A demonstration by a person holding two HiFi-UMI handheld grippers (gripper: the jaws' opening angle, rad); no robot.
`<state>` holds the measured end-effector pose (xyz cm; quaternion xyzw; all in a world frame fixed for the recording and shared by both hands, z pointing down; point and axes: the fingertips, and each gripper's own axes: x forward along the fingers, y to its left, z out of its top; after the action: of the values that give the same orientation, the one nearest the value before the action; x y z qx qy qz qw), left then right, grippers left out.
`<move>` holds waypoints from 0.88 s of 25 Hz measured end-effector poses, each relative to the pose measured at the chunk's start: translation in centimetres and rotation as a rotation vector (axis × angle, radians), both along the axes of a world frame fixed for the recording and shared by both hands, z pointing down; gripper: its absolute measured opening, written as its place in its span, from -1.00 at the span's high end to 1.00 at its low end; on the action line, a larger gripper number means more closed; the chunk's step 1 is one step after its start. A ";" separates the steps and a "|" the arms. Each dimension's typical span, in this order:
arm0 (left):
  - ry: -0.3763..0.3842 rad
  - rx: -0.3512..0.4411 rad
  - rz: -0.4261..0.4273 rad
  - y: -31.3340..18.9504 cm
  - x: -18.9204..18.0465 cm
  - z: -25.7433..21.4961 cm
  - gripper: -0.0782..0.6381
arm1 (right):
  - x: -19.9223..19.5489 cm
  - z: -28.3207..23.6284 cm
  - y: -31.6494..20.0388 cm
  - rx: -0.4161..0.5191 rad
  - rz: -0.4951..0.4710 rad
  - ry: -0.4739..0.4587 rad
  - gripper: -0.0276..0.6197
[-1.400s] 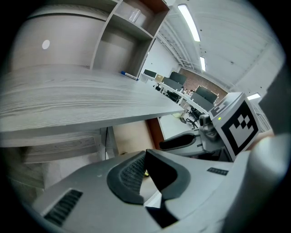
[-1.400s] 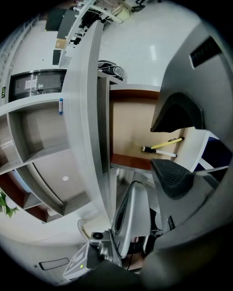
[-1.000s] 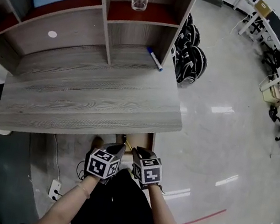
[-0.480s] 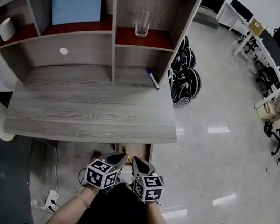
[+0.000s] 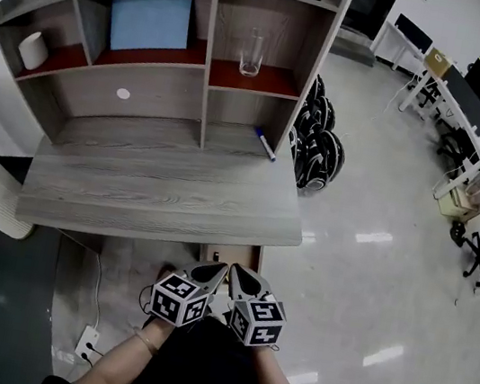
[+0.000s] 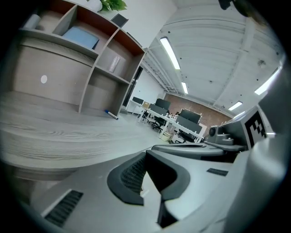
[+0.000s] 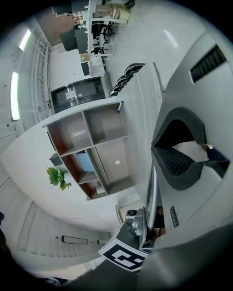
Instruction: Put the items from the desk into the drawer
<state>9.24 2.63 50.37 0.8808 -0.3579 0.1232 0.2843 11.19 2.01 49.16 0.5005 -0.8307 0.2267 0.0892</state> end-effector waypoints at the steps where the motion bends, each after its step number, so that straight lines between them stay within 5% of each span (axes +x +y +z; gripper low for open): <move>1: 0.005 0.001 -0.002 0.1 0.1 -0.1 0.72 | 0.1 -0.2 -0.1 0.008 0.000 0.005 0.90; 22: -0.085 -0.018 -0.034 1.7 -1.3 0.5 0.71 | 1.1 1.0 -0.6 -0.023 0.044 -0.020 0.90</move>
<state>7.92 4.37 50.88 0.8660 -0.3835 0.1587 0.2789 12.32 1.44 50.16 0.5154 -0.8177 0.2431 0.0813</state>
